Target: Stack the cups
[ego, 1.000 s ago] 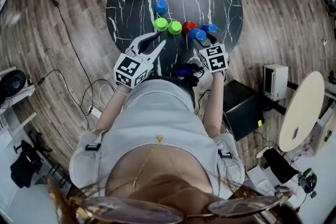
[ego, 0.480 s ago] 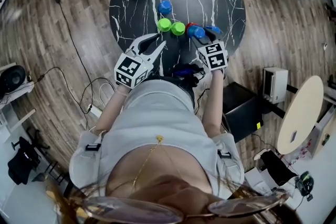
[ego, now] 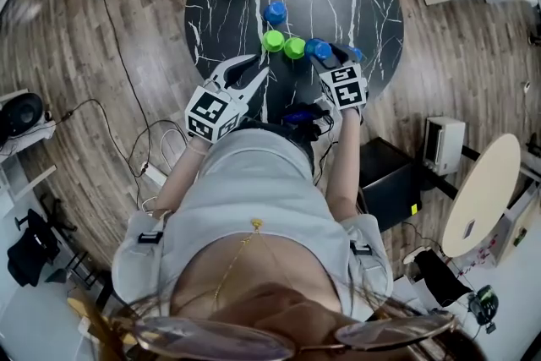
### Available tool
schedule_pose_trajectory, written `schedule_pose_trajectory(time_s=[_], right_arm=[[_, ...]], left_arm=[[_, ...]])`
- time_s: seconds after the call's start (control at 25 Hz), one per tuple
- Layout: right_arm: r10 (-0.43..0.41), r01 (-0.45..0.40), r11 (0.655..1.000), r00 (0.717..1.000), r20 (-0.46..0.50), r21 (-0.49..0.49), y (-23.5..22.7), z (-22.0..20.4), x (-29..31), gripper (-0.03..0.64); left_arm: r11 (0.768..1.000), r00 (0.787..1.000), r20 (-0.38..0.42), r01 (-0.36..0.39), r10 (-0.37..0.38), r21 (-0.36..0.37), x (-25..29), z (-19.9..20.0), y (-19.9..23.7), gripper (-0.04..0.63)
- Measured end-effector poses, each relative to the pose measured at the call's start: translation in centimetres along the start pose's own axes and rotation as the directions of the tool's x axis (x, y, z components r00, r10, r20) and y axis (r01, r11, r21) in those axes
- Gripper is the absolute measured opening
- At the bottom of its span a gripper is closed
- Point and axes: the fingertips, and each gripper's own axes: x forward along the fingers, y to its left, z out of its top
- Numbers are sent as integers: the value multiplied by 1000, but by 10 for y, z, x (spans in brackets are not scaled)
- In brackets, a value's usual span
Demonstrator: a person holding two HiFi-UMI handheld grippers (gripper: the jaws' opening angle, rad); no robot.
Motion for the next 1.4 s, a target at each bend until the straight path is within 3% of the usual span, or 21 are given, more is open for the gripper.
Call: schedule_pose_trajectory(time_s=[0.68, 1.04, 1.4], right_arm=[[-19, 17, 997, 999, 26, 74, -8, -5, 23, 238], [-19, 18, 998, 1000, 22, 66, -6, -6, 23, 240], [-13, 10, 998, 999, 44, 63, -3, -2, 19, 282]], left_arm=[[999, 1000, -12, -27, 27, -23, -8, -7, 7, 107], [999, 1000, -8, -24, 24, -21, -8, -7, 6, 107], [1000, 1000, -7, -19, 19, -19, -8, -6, 8, 107]])
